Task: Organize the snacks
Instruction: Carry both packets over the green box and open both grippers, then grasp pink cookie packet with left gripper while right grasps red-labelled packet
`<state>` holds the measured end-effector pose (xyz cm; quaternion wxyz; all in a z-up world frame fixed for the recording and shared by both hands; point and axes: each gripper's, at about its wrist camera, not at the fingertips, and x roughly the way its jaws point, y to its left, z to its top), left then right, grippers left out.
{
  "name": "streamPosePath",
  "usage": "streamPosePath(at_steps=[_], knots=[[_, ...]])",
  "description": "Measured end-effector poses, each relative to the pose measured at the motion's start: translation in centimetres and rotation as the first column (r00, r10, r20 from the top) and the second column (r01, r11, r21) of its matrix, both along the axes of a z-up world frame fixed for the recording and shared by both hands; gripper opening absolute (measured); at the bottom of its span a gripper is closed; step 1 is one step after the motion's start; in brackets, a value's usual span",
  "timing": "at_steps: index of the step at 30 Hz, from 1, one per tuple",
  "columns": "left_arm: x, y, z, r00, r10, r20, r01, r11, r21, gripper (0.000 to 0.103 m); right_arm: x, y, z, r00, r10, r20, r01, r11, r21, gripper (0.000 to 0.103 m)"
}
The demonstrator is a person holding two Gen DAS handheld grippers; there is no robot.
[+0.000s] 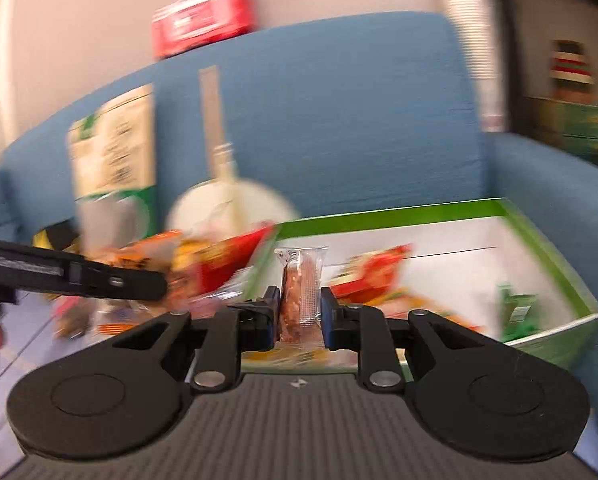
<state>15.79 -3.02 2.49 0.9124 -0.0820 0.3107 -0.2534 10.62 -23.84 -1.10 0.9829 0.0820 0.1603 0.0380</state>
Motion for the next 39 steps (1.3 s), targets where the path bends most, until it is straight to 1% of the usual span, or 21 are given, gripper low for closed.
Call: streamPosePath(at_steps=[4, 8, 11, 16, 17, 18, 19, 20, 22, 23, 26, 28, 31, 33, 36, 39], knots=[[1.6, -3.7, 0.4, 0.998, -0.06, -0.008, 0.06, 0.998, -0.014, 0.065, 0.8, -2.7, -0.4, 0.993, -0.119, -0.021, 0.12, 0.992, 0.033, 0.036], [2.7, -7.2, 0.0, 0.994, -0.109, -0.005, 0.109, 0.994, 0.012, 0.065, 1.6, -4.6, -1.5, 0.975, -0.213, -0.059, 0.216, 0.975, 0.05, 0.036], [3.8, -9.0, -0.9, 0.992, -0.12, -0.025, 0.121, 0.992, 0.025, 0.065, 2.0, -5.9, -2.2, 0.964, -0.249, -0.089, 0.257, 0.962, 0.092, 0.036], [4.7, -10.1, -2.0, 0.992, -0.12, -0.033, 0.122, 0.992, 0.044, 0.065, 2.5, -6.5, -2.9, 0.959, -0.266, -0.1, 0.276, 0.956, 0.097, 0.038], [4.7, -10.1, -2.0, 0.992, -0.121, -0.025, 0.122, 0.992, 0.044, 0.067, 2.5, -6.4, -3.0, 0.958, -0.268, -0.099, 0.278, 0.956, 0.097, 0.044], [4.7, -10.0, -2.0, 0.993, -0.12, -0.014, 0.121, 0.992, 0.042, 0.088, 2.5, -6.4, -3.0, 0.957, -0.276, -0.09, 0.284, 0.954, 0.098, 0.048], [4.6, -9.9, -1.9, 0.994, -0.109, -0.003, 0.109, 0.993, 0.044, 0.103, 2.5, -6.4, -3.0, 0.955, -0.285, -0.081, 0.292, 0.952, 0.096, 0.058], [4.4, -9.7, -1.7, 0.996, -0.087, 0.015, 0.086, 0.995, 0.047, 0.103, 2.3, -6.5, -3.0, 0.954, -0.292, -0.072, 0.298, 0.95, 0.094, 0.077], [3.7, -9.3, -1.2, 0.996, -0.021, 0.082, 0.017, 0.998, 0.052, 0.103, 2.0, -6.5, -2.9, 0.949, -0.313, -0.049, 0.316, 0.944, 0.092, 0.1], [3.5, -9.1, -1.0, 0.995, -0.011, 0.1, 0.005, 0.998, 0.056, 0.103, 2.0, -6.5, -2.8, 0.947, -0.318, -0.042, 0.32, 0.943, 0.09, 0.101], [3.6, -8.6, -0.7, 0.996, -0.003, 0.085, -0.002, 0.998, 0.057, 0.103, 1.7, -6.4, -2.5, 0.955, -0.294, -0.025, 0.295, 0.949, 0.108, 0.102], [3.5, -8.2, -0.7, 0.997, 0.006, 0.082, -0.011, 0.998, 0.057, 0.103, 1.4, -6.0, -2.4, 0.965, -0.26, -0.016, 0.26, 0.957, 0.126, 0.103], [3.1, -7.4, -0.6, 0.996, 0.021, 0.082, -0.027, 0.997, 0.068, 0.103, 1.2, -5.0, -2.1, 0.977, -0.213, -0.009, 0.213, 0.97, 0.121, 0.103], [2.6, -6.6, -0.6, 0.997, 0.046, 0.066, -0.05, 0.997, 0.066, 0.103, 1.0, -4.0, -2.0, 0.988, -0.157, -0.011, 0.157, 0.981, 0.117, 0.103], [1.6, -4.6, -0.4, 0.995, 0.091, 0.034, -0.093, 0.994, 0.054, 0.103, 0.8, -2.2, -2.0, 0.999, -0.043, -0.024, 0.046, 0.99, 0.131, 0.103], [0.3, -1.8, -0.2, 0.991, 0.13, 0.036, -0.131, 0.99, 0.048, 0.103, 0.5, 0.1, -2.2, 0.998, 0.064, -0.029, -0.06, 0.99, 0.125, 0.103]])
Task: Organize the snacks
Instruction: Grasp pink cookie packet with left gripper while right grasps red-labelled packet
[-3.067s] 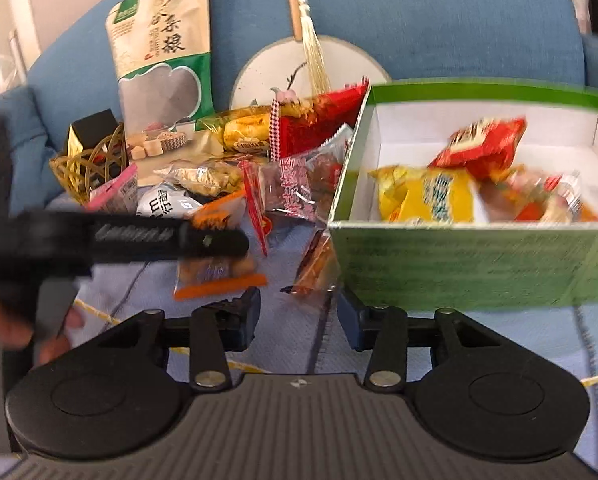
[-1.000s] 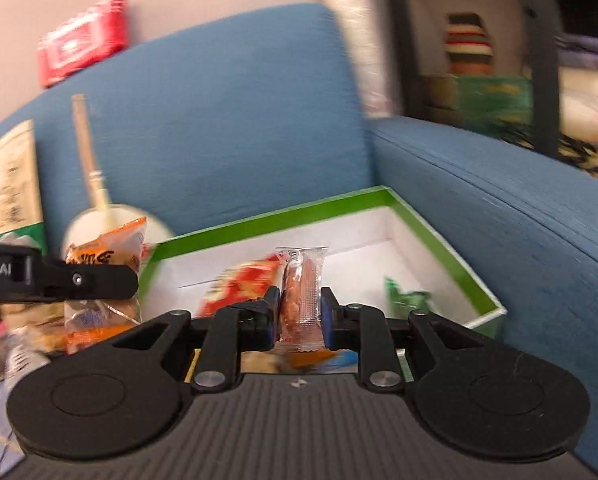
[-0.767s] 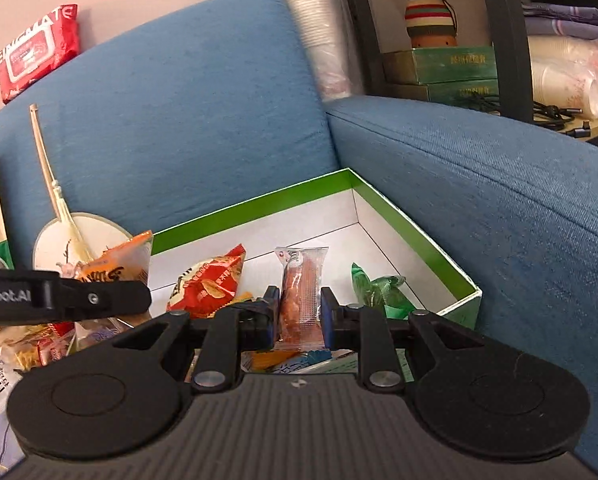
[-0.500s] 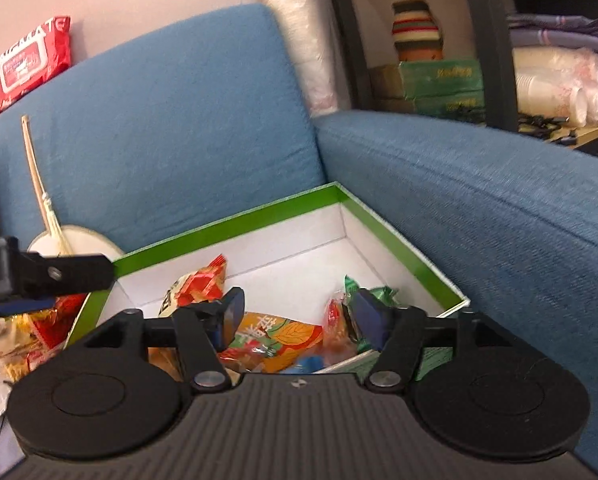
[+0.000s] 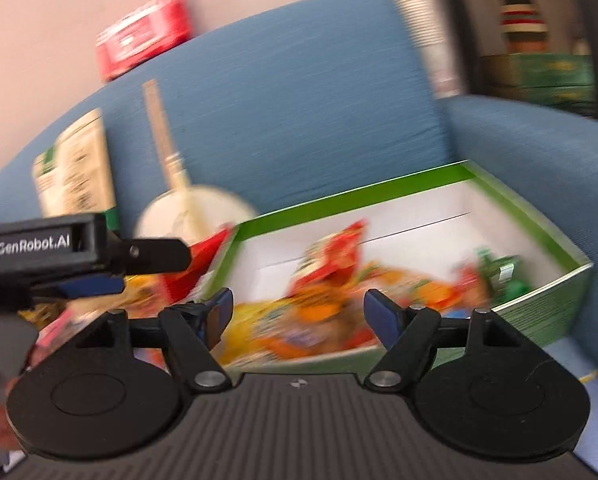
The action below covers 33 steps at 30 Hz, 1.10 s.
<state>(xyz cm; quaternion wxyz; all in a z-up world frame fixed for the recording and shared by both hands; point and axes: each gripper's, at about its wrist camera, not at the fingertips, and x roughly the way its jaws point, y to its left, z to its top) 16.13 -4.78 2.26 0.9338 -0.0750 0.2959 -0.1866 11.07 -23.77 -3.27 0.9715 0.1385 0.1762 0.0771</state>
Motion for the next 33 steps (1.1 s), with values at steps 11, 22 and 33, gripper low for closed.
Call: streamPosePath(at_steps=[11, 22, 33], knots=[[-0.1, 14.4, -2.0, 0.94, 0.34, -0.018, -0.337, 0.938, 0.08, 0.103, -0.6, 5.9, -0.7, 0.969, 0.247, 0.009, -0.246, 0.966, -0.075, 0.103], [3.3, 17.8, -5.8, 0.933, 0.333, -0.135, -0.319, 0.941, 0.112, 0.07, -1.1, 8.0, -1.3, 0.931, 0.365, -0.014, -0.365, 0.926, -0.094, 0.103], [-3.8, 14.9, -6.2, 0.972, 0.128, -0.199, -0.124, 0.992, 0.032, 0.068, -1.3, 9.6, -1.9, 0.917, 0.396, -0.05, -0.399, 0.909, -0.116, 0.103]])
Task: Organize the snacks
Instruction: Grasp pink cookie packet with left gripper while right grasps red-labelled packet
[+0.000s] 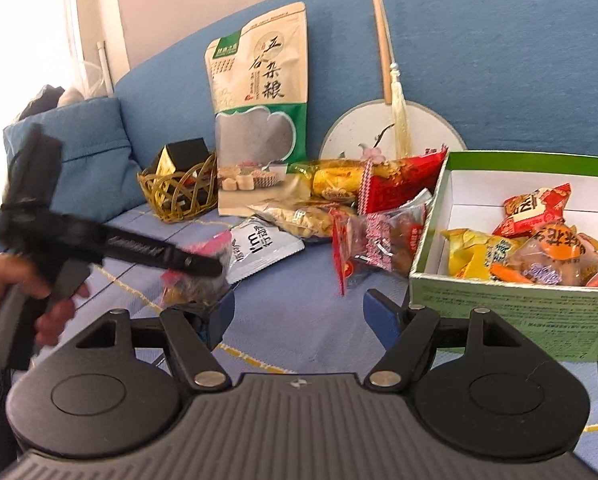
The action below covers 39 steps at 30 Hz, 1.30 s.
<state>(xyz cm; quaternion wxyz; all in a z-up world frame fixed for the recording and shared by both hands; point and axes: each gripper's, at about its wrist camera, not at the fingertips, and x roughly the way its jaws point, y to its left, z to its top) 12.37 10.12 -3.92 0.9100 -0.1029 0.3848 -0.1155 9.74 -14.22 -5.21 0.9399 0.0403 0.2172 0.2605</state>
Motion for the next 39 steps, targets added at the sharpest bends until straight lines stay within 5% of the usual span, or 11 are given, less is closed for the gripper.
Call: streamPosePath(at_steps=[5, 6, 7, 12, 18, 28, 29, 32, 36, 39], knots=[[-3.0, -0.3, 0.0, 0.999, 0.025, 0.034, -0.024, 0.999, -0.023, 0.082, 0.3, 1.4, -0.3, 1.0, -0.014, 0.006, 0.014, 0.999, -0.044, 0.103], [-3.3, -0.4, 0.2, 0.998, 0.027, 0.049, -0.026, 0.999, -0.019, 0.098, 0.4, 1.7, -0.3, 1.0, -0.016, 0.011, 0.017, 0.998, -0.054, 0.103], [-3.6, -0.4, 0.2, 0.998, 0.028, 0.063, -0.027, 1.0, -0.016, 0.103, 0.6, 2.1, -0.2, 1.0, -0.025, 0.015, 0.026, 0.997, -0.069, 0.103], [-3.1, 0.0, -0.1, 0.996, 0.011, 0.09, -0.008, 1.0, -0.029, 0.103, 1.8, 4.4, 0.1, 0.993, -0.062, 0.098, 0.085, 0.965, -0.246, 0.103], [-3.6, 1.0, -0.5, 0.996, 0.013, 0.093, -0.006, 0.997, -0.073, 0.103, 4.7, 7.9, -0.4, 0.969, -0.043, 0.242, 0.165, 0.843, -0.511, 0.103], [-3.0, 2.5, -0.5, 0.996, -0.033, 0.078, 0.044, 0.989, -0.139, 0.102, 10.1, 9.7, -2.1, 0.95, -0.234, 0.206, 0.311, 0.764, -0.565, 0.103], [-3.0, 2.6, -0.5, 0.996, -0.041, 0.077, 0.052, 0.987, -0.15, 0.099, 10.3, 9.6, -2.3, 0.945, -0.253, 0.209, 0.328, 0.747, -0.578, 0.087], [-3.2, 2.4, -0.4, 0.994, -0.077, 0.077, 0.088, 0.982, -0.165, 0.077, 9.4, 8.4, -1.6, 0.954, -0.244, 0.172, 0.299, 0.794, -0.53, 0.069], [-3.3, 2.1, -0.5, 0.992, -0.096, 0.086, 0.108, 0.983, -0.151, 0.079, 5.2, 6.4, -0.3, 0.983, -0.16, 0.096, 0.186, 0.884, -0.429, 0.058], [-3.3, 1.9, -0.8, 0.991, -0.106, 0.081, 0.117, 0.981, -0.156, 0.093, 1.2, 5.4, -0.7, 0.995, -0.074, 0.073, 0.098, 0.91, -0.402, 0.058]])
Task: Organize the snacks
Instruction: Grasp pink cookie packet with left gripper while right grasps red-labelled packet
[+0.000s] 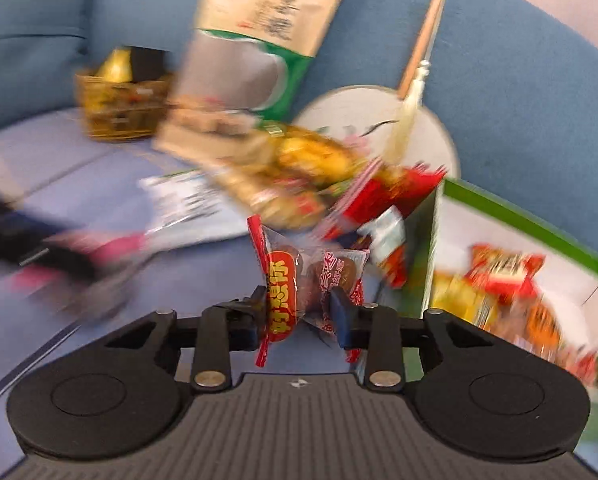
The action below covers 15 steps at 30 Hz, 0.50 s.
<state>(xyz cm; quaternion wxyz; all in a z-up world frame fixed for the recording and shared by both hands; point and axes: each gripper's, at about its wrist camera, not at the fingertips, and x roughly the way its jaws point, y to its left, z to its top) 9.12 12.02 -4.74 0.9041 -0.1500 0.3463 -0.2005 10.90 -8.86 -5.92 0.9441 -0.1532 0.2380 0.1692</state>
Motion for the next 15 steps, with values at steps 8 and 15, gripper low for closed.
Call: streamPosePath(at_steps=[8, 15], knots=[[0.1, -1.8, -1.5, 1.0, 0.005, 0.005, -0.005, 0.997, 0.071, 0.103, -1.7, -1.4, -1.6, 0.999, -0.043, 0.013, 0.041, 0.992, 0.121, 0.082], [0.2, -2.6, -1.5, 1.0, -0.002, 0.021, 0.0, 0.994, 0.105, 0.103, -0.7, -1.0, -1.4, 0.999, -0.036, 0.036, 0.033, 0.997, 0.076, 0.088]])
